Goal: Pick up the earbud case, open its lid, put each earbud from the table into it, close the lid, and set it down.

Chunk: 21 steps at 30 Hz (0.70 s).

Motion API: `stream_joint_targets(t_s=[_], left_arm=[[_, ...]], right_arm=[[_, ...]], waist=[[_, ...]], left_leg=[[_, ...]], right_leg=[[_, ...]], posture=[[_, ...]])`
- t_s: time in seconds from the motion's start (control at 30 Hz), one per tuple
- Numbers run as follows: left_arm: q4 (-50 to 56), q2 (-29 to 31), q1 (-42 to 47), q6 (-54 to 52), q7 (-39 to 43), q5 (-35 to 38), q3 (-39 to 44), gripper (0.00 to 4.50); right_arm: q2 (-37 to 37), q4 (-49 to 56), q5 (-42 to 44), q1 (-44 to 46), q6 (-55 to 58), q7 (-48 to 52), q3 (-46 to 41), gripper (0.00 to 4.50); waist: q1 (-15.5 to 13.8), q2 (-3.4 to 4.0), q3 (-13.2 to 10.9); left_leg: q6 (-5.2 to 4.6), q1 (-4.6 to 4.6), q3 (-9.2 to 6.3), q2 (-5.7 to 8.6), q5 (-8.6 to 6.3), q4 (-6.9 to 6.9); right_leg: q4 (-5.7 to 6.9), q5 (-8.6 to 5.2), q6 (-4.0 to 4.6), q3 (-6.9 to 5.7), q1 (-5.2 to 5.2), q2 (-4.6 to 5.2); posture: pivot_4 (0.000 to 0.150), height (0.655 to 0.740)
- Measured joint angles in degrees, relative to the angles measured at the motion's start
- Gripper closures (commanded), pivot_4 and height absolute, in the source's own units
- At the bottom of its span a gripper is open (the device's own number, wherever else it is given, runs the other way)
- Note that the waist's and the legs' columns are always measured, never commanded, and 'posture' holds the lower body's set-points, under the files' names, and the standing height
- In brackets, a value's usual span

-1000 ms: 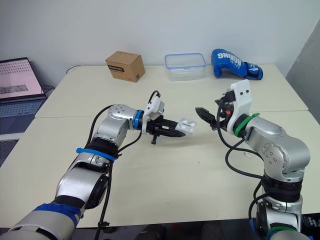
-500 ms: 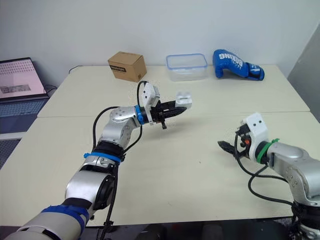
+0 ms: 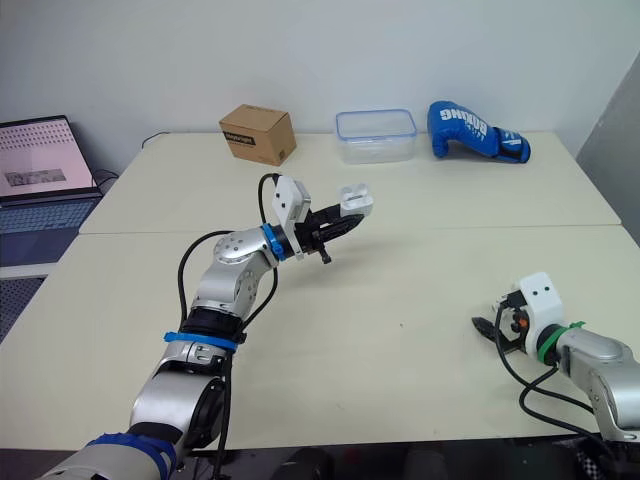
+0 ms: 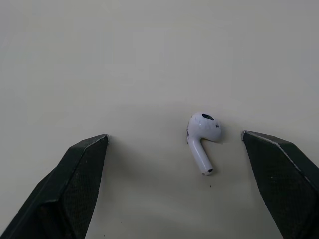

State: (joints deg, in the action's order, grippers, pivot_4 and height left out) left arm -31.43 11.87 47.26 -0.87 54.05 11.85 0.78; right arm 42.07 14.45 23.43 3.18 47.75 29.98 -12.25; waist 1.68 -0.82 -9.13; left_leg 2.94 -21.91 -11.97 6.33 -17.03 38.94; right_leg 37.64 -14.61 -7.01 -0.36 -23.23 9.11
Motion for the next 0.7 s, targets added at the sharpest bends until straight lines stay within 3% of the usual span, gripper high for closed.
stream_joint_targets(t_s=[0.1, 0.2, 0.5, 0.53, 0.7], left_arm=[[0.0, 0.0, -0.2, -0.2, -0.2, 0.4, -0.1, 3.76], [0.1, 0.0, -0.2, -0.3, -0.3, 0.6, -0.2, 3.76], [0.1, 0.0, -0.2, -0.4, -0.6, 1.0, -0.4, 3.76], [0.1, 0.0, -0.2, -0.4, -0.7, 1.0, -0.4, 3.76], [0.2, -0.7, -0.2, -0.7, -1.2, 1.2, -0.5, 3.76]], right_arm=[[-0.2, -1.0, 0.0, 0.7, -0.3, -0.1, 0.0, 0.03], [-0.4, -1.3, -0.1, 1.0, -0.2, -0.1, 0.0, 0.56], [-0.8, -1.3, -0.1, 0.8, -0.2, 0.0, 0.0, 3.90], [-0.9, -1.3, -0.1, 0.8, -0.3, 0.0, 0.0, 4.11], [2.7, -0.9, 0.3, -0.6, 0.1, 3.1, 0.0, 4.10]], waist=[[0.0, 0.00, 0.0], [0.0, -0.01, 0.0], [0.0, -0.01, 0.0], [0.0, -0.01, 0.0], [-0.1, -0.01, 0.0]], left_leg=[[0.00, 0.00, 0.00, 0.00, 0.00, 0.00], [0.00, 0.00, 0.00, 0.00, 0.00, 0.00], [0.00, 0.00, 0.00, -0.01, 0.00, -0.01], [0.00, 0.00, 0.00, -0.01, 0.00, -0.01], [0.00, -0.01, -0.01, 0.01, 0.00, -0.01]], right_leg=[[-0.01, 0.00, 0.00, 0.00, 0.00, 0.00], [-0.01, 0.00, 0.00, 0.00, 0.00, 0.00], [-0.02, 0.00, 0.00, 0.00, 0.01, 0.00], [-0.02, 0.00, 0.00, 0.00, 0.01, 0.00], [-0.04, 0.00, 0.00, -0.02, 0.01, 0.00]], posture=[[0.150, 0.7400], [0.150, 0.7400], [0.150, 0.7400], [0.150, 0.7400], [0.150, 0.7400]])
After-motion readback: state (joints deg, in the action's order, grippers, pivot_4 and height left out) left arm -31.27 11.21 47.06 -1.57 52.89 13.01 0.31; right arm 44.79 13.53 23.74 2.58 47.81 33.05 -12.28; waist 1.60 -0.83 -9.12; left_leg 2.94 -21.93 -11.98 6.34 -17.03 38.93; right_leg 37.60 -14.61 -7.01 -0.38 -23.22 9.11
